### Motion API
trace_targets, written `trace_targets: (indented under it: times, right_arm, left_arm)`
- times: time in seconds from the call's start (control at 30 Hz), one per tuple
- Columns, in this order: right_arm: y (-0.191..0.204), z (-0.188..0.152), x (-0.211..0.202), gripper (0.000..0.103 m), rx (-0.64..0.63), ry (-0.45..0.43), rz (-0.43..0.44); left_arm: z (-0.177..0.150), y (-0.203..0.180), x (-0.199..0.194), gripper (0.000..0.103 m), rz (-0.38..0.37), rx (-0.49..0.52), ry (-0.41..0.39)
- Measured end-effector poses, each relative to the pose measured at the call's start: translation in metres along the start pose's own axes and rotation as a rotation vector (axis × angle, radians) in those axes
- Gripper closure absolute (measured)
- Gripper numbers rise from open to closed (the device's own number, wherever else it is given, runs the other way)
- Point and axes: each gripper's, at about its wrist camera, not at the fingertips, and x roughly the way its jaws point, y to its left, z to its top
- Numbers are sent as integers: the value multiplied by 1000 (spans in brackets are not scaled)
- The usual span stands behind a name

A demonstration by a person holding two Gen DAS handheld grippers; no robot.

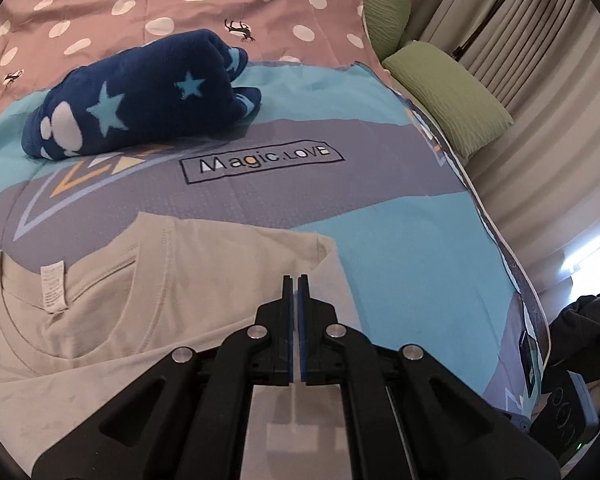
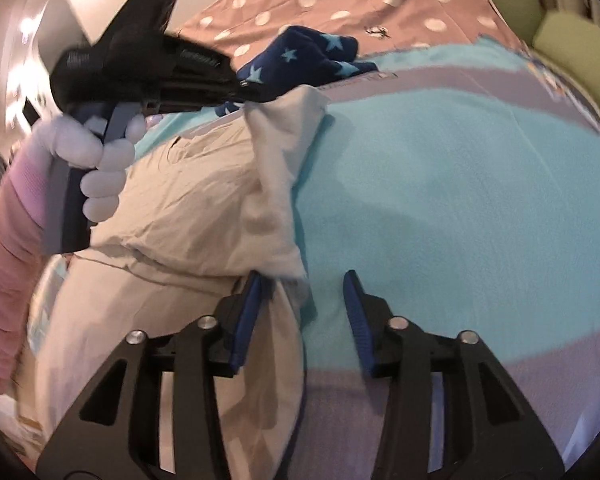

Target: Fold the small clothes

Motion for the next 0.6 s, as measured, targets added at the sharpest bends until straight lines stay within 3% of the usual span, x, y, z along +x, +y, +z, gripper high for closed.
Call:
trace_targets:
  times: [0.03,0.1,0.17,0.2,0.27,0.33,0.43,0.5,0.6]
  right_arm:
    - [0,2,2,71,6,-2,10]
    - [-6,5,4,91,46,-13,50]
    - [-10,2,0,93,70,-13,25]
    - [-11,-2,-3,99,85,3,-13]
    - [-23,-11,-8,103,179,12,-35]
    - [-39,-19,-13,103,259,-8,-37]
    - [-64,-27,-19,103,367,-21,83]
    - [-72,-30,-20,103,399,-25,139]
    - [-72,-30,-21,103,391,-31,153]
  left_arm:
    - [0,-1,-1,102,-6,5,-2]
    - [2,-3,-1,102,-20,11,-2]
    - [4,-5,1,102,-29,15,3]
    - [5,-8,4,102,-40,16,13]
    - [6,-13,8,102,-53,17,21]
    - [8,-25,14,102,-106,21,21]
    - [14,-52,31,102,-138,48,36]
    - [16,-69,49,102,-117,80,58]
    - [14,-75,64,102,-111,69,84]
